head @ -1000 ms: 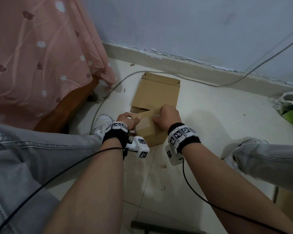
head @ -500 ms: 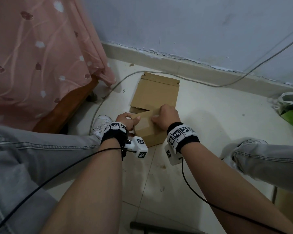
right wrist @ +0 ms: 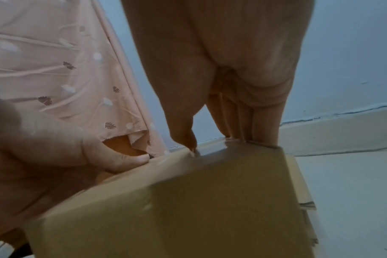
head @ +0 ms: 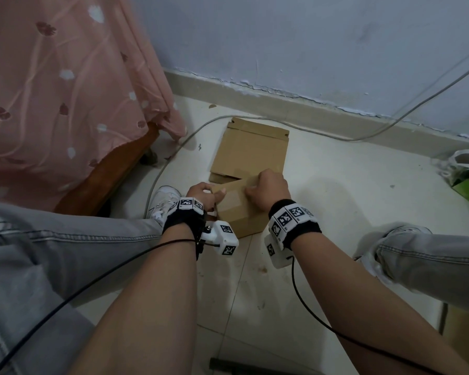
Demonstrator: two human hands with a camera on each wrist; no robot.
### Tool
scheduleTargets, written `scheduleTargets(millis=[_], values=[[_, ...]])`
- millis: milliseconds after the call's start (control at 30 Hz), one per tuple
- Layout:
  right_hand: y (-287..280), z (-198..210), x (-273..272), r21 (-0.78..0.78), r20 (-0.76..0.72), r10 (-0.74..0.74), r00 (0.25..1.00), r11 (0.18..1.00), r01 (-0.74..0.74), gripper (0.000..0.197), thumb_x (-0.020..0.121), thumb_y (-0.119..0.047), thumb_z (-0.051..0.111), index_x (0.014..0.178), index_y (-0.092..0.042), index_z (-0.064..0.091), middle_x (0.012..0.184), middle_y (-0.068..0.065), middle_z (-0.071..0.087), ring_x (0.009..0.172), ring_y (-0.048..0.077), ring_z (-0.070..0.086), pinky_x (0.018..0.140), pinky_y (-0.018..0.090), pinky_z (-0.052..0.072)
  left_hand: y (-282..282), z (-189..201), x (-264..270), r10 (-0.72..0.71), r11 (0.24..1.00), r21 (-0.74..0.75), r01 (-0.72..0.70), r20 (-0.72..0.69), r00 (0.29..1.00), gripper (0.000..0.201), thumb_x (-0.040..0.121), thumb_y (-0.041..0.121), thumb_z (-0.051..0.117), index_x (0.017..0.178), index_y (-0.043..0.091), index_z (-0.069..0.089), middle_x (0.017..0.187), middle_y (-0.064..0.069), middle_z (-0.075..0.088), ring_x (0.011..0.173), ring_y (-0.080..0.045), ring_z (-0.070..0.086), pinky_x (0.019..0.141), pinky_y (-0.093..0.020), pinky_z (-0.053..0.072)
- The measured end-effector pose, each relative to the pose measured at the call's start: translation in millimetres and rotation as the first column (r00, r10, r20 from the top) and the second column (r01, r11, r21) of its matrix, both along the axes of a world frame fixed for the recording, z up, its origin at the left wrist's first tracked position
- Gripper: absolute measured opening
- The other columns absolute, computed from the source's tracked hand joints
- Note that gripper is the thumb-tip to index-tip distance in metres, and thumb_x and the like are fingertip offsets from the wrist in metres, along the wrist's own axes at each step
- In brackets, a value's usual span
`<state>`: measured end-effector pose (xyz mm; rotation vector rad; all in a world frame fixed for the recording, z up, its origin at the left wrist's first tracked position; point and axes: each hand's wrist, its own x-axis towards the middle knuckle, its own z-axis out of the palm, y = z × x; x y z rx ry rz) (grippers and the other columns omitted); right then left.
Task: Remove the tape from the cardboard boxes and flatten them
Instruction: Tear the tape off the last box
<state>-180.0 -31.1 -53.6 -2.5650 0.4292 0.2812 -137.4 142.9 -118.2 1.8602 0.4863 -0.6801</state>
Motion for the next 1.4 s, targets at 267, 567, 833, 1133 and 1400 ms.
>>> scheduleTargets(millis=[267,567,833,1133,1400], values=[[6,1,-2,-0.109,0.022,0.023,0.999,0.994,-0.021,0.009,0.091,-0.009,0.054,0.083,-0.009,0.049,0.093,0.014,0.060,0.089,0.035,0.059,0.071,0.036,0.046,1,-3,2,-0.010,1.000,0.003,0.010,-0.006,1.000,0.063,0.055,0.053,0.083,0.106,0.022,0.063,0.102,-0.014,0.072,0.092,-0.034,0.071,0.082,-0.054,0.058],[-6,2,2,0.060,-0.055,-0.012,0.998,0.998,0.015,0.029,0.082,-0.036,0.069,0.076,-0.012,0.054,0.082,0.007,0.059,0.079,0.028,0.059,0.065,0.031,0.047,-1,1,0,-0.012,1.000,0.026,0.012,0.014,1.000,0.058,0.068,0.049,0.083,0.112,0.019,0.062,0.103,-0.015,0.071,0.091,-0.033,0.071,0.083,-0.053,0.058],[8,2,1,-0.073,0.005,-0.001,1.000,0.997,0.001,0.021,0.089,-0.019,0.060,0.075,-0.011,0.046,0.088,0.012,0.059,0.082,0.031,0.058,0.068,0.034,0.047,0,-1,0,-0.015,1.000,0.008,0.015,-0.003,1.000,0.058,0.063,0.050,0.083,0.109,0.021,0.063,0.102,-0.013,0.072,0.092,-0.033,0.071,0.082,-0.054,0.058],[-4,8,0,0.079,-0.083,0.007,0.997,0.997,0.000,0.025,0.085,-0.030,0.066,0.080,-0.010,0.052,0.086,0.008,0.057,0.081,0.028,0.058,0.068,0.033,0.048,-1,-1,3,-0.022,0.999,0.028,0.021,0.019,1.000,0.046,0.072,0.046,0.082,0.104,0.019,0.062,0.104,-0.015,0.070,0.092,-0.034,0.071,0.084,-0.053,0.058],[3,3,-1,-0.085,-0.035,0.043,0.998,0.995,-0.046,0.023,0.091,-0.010,0.056,0.071,-0.011,0.044,0.085,0.012,0.056,0.084,0.033,0.059,0.068,0.034,0.046,-1,2,1,-0.009,1.000,0.002,0.009,-0.019,1.000,0.043,0.072,0.043,0.083,0.102,0.020,0.063,0.104,-0.015,0.071,0.094,-0.034,0.071,0.084,-0.054,0.058]])
